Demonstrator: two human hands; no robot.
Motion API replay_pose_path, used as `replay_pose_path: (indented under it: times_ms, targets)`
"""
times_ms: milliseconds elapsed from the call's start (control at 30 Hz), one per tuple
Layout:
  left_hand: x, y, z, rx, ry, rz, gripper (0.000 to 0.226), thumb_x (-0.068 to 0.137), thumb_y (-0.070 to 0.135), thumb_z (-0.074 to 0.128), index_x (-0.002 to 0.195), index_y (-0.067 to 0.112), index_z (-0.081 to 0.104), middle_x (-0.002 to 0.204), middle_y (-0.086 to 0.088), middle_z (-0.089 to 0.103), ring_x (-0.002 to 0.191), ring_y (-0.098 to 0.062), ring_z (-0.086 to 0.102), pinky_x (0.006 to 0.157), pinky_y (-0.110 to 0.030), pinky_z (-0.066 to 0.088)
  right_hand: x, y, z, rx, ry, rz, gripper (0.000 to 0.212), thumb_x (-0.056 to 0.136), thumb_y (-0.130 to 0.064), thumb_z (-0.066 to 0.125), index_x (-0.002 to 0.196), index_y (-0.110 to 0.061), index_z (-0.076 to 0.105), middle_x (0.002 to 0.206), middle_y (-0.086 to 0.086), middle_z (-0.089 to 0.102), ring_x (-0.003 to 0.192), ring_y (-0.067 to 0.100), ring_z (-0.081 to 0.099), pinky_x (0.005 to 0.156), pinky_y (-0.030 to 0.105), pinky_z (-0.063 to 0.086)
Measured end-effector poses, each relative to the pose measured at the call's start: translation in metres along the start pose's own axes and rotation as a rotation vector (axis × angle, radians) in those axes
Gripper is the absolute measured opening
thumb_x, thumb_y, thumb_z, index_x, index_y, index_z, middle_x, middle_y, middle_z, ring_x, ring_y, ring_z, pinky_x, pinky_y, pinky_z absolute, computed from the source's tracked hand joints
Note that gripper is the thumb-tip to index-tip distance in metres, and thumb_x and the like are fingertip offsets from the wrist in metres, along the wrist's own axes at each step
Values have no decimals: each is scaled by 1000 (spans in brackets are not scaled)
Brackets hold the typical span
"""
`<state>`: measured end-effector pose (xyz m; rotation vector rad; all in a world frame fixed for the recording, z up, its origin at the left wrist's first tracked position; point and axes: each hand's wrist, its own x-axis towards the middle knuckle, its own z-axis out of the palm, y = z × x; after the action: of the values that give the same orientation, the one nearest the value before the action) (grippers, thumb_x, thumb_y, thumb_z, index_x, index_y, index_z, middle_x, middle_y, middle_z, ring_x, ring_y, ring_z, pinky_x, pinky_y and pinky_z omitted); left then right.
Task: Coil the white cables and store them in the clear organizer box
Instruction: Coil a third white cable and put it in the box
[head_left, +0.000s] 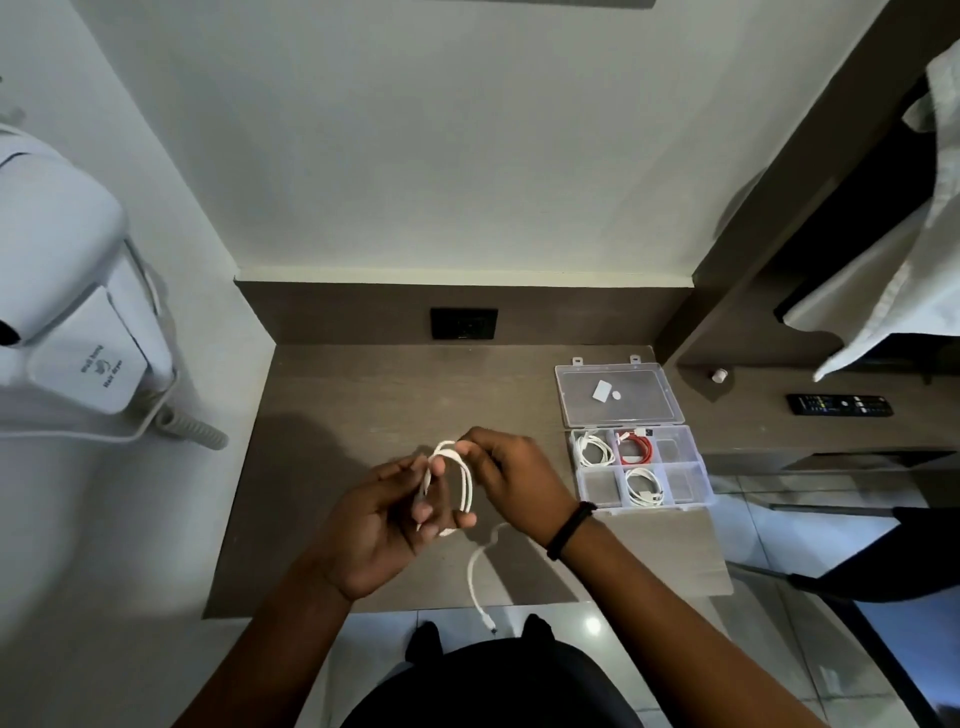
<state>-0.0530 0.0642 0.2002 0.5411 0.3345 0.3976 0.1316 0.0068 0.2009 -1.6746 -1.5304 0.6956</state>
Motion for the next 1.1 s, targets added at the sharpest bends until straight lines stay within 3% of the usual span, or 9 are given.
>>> replay_pose_path:
  times_ms: [100, 200, 333, 500, 633, 767, 867, 967, 1100]
  targets:
    - [6, 4, 0, -121, -41, 123, 16, 98, 19, 64, 104, 4, 68, 103, -26, 73, 103, -40, 71, 107, -50, 50, -19, 11, 27, -41, -109, 80, 16, 101, -11, 48, 89, -13, 60, 79, 11, 69, 70, 29, 63, 65, 42, 50]
    - [12, 9, -11, 165, 114, 212, 21, 103, 25, 54, 109, 10, 68, 141, -27, 60, 141, -37, 50, 120, -44, 37, -39, 9, 42, -88, -261, 70, 15, 103, -25, 45, 97, -20, 58, 85, 10, 69, 73, 28, 62, 62, 32, 41]
    - [14, -1, -23, 937, 383, 204, 36, 105, 42, 35, 106, 27, 68, 131, 9, 72, 129, -10, 59, 109, -33, 39, -41, -3, 30, -243, -293, -45, 25, 104, -35, 43, 100, -19, 62, 88, 9, 71, 79, 29, 64, 62, 33, 37]
    - [14, -21, -24, 1086, 337, 76, 30, 104, 35, 41, 84, 32, 63, 75, 11, 72, 69, -1, 63, 71, -23, 47, -19, -18, -12, -449, -204, -114, 27, 96, -48, 53, 89, -25, 64, 81, -1, 70, 76, 20, 65, 62, 35, 50]
    - [5, -27, -16, 622, 179, -108, 32, 102, 36, 51, 104, 14, 74, 64, -6, 61, 66, -22, 64, 83, -30, 56, -5, -11, -40, -351, -104, -79, 31, 88, -58, 60, 82, -28, 65, 75, -11, 67, 68, 6, 59, 58, 30, 48]
    - [5, -26, -5, 81, 44, -79, 31, 95, 33, 70, 104, 3, 70, 62, -4, 51, 52, -18, 52, 92, -46, 56, -7, 10, -26, -21, -51, -14, 29, 98, -35, 60, 78, -16, 66, 70, -5, 66, 64, 10, 59, 62, 32, 48]
    - [11, -21, 5, -33, 46, 55, 20, 98, 27, 63, 97, 8, 65, 70, -8, 60, 63, -23, 64, 97, -45, 56, -21, 24, 3, -14, -27, 43, 26, 102, -18, 53, 77, -16, 57, 67, -2, 60, 61, 15, 54, 61, 34, 45]
    - [16, -17, 4, -60, 209, 199, 25, 102, 25, 48, 105, 4, 61, 114, -25, 74, 114, -37, 71, 105, -43, 54, -41, 25, 27, -70, -115, 42, 16, 103, -22, 48, 91, -19, 58, 77, 7, 68, 67, 25, 61, 60, 32, 41]
    - [17, -16, -12, 775, 486, 292, 34, 105, 40, 38, 106, 15, 61, 129, 2, 71, 116, -17, 63, 104, -31, 46, -59, 13, 37, -173, -313, -42, 19, 105, -34, 42, 106, -23, 58, 91, 9, 69, 78, 29, 62, 60, 32, 33]
